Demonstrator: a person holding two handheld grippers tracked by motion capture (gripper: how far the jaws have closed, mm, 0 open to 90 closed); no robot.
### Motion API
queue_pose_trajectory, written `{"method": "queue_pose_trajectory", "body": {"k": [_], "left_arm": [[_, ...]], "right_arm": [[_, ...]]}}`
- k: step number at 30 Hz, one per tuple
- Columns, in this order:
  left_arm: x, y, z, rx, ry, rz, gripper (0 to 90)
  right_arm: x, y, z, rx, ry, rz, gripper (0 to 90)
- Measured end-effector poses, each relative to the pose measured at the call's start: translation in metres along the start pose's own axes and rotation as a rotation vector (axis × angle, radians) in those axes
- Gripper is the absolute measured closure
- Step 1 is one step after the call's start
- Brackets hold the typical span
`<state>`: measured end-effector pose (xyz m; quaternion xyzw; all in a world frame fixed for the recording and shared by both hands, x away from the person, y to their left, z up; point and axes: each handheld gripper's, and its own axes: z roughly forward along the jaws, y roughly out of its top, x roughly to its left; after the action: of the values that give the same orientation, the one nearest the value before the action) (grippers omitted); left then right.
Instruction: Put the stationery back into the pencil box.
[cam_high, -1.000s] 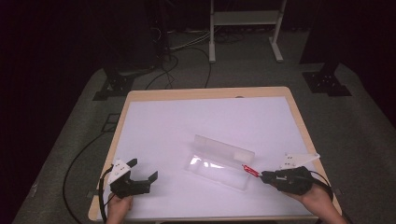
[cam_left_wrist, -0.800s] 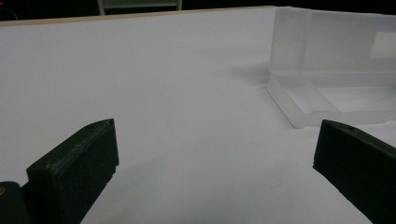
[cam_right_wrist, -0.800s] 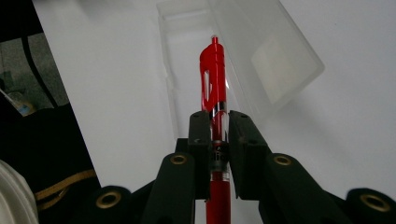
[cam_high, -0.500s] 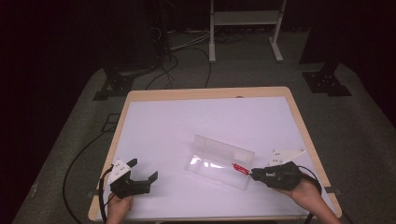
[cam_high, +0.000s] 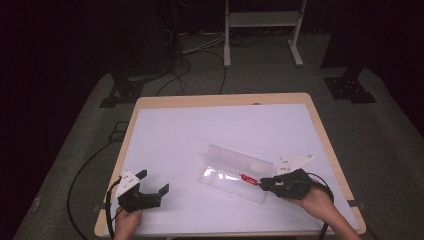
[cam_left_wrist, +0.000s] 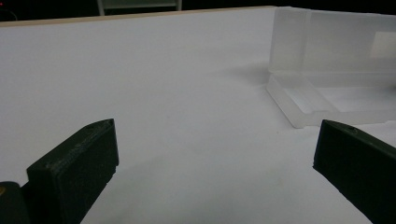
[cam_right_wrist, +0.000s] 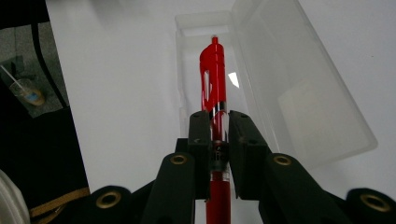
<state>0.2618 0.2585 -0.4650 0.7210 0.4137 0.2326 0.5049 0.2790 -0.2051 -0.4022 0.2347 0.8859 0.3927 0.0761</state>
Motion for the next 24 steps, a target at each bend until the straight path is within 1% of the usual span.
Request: {"method": "queue_pose_trajectory", "body": {"k": [11,24], "left_arm": [[0.0,0.0,0.0,0.0,-0.001,-0.001,0.0],[0.0,0.0,0.0,0.0,-0.003,-0.003,0.0]], "right_arm": [[0.0,0.01,0.012,0.006,0.015,-0.027,78.9],[0.0,0.021,0.028,0.023,0.031,-0.044,78.9]]}}
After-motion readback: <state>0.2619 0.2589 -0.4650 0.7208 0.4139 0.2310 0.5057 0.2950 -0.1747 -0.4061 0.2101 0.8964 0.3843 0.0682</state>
